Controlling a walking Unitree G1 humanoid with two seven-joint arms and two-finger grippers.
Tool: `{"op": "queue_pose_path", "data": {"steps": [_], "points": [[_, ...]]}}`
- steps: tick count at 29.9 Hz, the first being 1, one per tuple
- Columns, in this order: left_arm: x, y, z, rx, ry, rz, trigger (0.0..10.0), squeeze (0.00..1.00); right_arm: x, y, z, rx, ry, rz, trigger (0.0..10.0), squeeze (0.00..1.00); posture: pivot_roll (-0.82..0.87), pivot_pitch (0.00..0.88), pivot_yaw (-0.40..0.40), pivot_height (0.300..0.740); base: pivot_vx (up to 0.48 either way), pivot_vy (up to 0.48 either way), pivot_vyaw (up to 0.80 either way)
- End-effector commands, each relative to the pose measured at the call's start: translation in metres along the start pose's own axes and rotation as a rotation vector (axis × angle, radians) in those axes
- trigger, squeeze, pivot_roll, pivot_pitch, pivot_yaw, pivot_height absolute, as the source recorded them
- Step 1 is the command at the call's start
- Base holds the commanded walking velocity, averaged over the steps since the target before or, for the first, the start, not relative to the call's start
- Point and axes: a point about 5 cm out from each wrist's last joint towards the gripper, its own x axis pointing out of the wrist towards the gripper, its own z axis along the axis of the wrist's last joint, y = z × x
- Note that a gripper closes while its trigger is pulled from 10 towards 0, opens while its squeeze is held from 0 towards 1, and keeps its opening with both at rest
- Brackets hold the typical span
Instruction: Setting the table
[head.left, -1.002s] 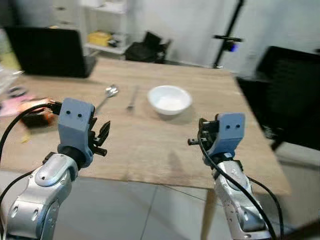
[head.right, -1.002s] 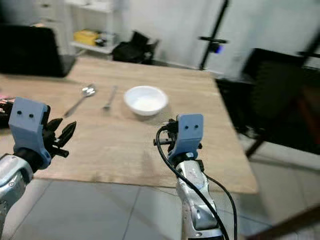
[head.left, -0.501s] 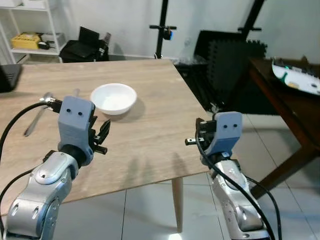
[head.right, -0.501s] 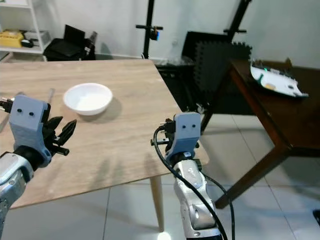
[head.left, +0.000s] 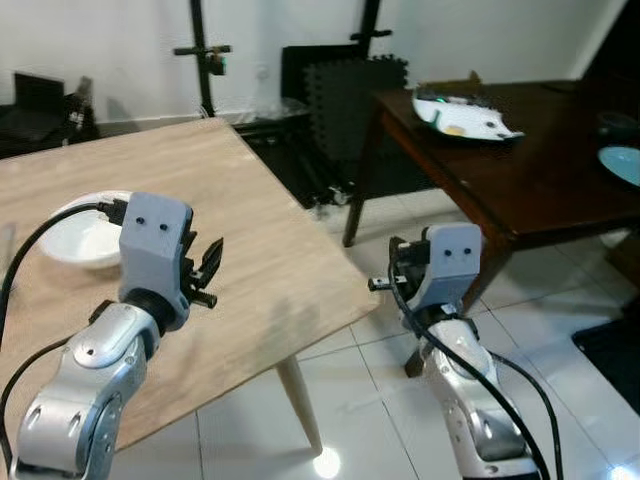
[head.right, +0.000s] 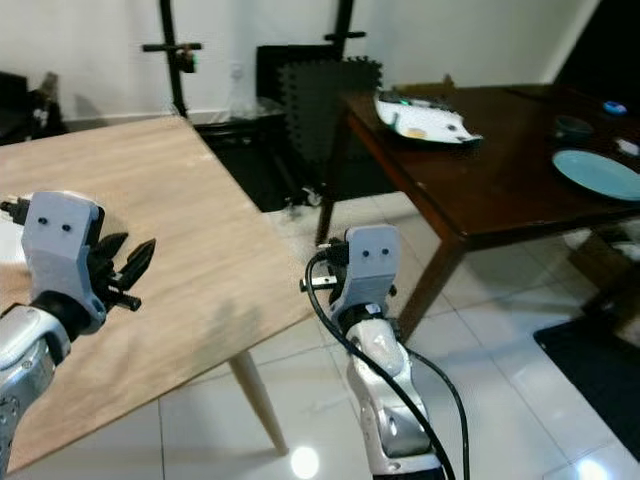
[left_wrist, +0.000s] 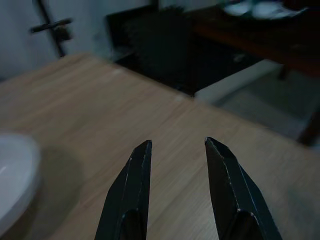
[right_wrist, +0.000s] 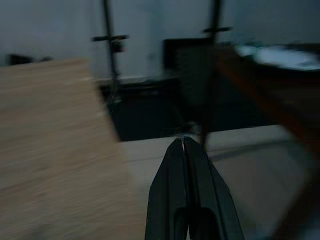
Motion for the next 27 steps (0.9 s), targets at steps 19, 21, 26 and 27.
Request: {"op": "queue_pose_path", "data": {"steps": [19,21,26,27], "points": [[0.0013,-0.0037,-0.0065,-0.010,0.016,-0.034,10.0,0.00,-0.0029,-0.0019,-0.0023,-0.001,0.008,-0.006,10.0,0.00,0.08,0.138,-0.009,0.740,0.000,0.000,-0.80],[0.0014,-0.0036,-0.0072,-0.013,0.017,-0.036,10.0,0.00,-0.0032,-0.0022,-0.0021,-0.001,0.009,-0.008,10.0,0.00,0.08,0.140,-0.009,0.740,0.000,0.000,-0.80],[0.0015,-0.0040,-0.0085,-0.022,0.019,-0.043,10.0,0.00,-0.0032,-0.0024,-0.0023,-0.001,0.010,-0.009,10.0,0.00,0.08,0.143,-0.009,0.740,0.000,0.000,-0.80],[0.0015,-0.0040,-0.0089,-0.023,0.019,-0.044,10.0,0.00,-0.0032,-0.0023,-0.0023,-0.001,0.011,-0.009,10.0,0.00,0.08,0.143,-0.010,0.740,0.000,0.000,-0.80]]}}
